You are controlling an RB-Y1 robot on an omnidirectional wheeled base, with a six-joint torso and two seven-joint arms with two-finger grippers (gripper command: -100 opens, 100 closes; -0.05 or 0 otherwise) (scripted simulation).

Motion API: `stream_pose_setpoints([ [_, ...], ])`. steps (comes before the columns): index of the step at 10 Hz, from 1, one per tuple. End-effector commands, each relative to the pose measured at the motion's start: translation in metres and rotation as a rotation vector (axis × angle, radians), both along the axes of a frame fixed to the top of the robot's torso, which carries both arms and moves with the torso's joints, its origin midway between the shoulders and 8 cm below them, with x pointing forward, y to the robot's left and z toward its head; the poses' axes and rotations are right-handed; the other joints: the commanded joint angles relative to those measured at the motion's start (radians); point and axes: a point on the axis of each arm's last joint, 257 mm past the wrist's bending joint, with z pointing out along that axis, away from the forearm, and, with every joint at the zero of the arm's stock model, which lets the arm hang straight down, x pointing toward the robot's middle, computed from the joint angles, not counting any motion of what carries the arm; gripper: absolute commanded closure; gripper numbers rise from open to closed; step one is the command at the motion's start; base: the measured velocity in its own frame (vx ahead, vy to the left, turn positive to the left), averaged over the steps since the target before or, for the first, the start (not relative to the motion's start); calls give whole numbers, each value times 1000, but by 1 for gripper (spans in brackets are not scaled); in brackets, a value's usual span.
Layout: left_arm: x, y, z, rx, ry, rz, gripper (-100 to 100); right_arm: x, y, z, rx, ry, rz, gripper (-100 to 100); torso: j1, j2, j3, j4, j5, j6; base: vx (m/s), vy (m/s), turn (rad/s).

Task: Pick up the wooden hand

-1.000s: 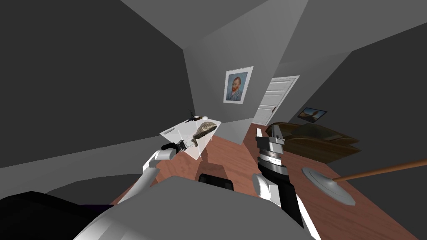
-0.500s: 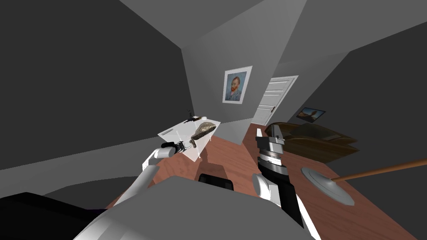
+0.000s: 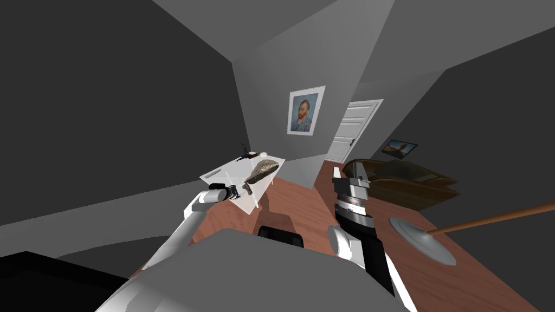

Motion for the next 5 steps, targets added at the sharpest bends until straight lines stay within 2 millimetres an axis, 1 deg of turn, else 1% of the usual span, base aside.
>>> stream_pose_setpoints([
  [1, -4, 2, -1, -14, 31, 9, -100, 0, 0, 0, 0, 0, 0, 0, 0, 0, 0, 0, 0, 0, 80, -20, -43],
  [3, -5, 3, -2, -26, 53, 13, -100, 0, 0, 0, 0, 0, 0, 0, 1, 0, 0, 0, 0, 0, 70, -7, -47],
  [4, -5, -1, -2, -37, 63, 10, -100, 0, 0, 0, 0, 0, 0, 0, 1, 0, 0, 0, 0, 0, 86, 0, -67],
  [5, -5, 1, -2, -31, 55, 11, -100, 0, 0, 0, 0, 0, 0, 0, 1, 0, 0, 0, 0, 0, 42, 4, -15],
])
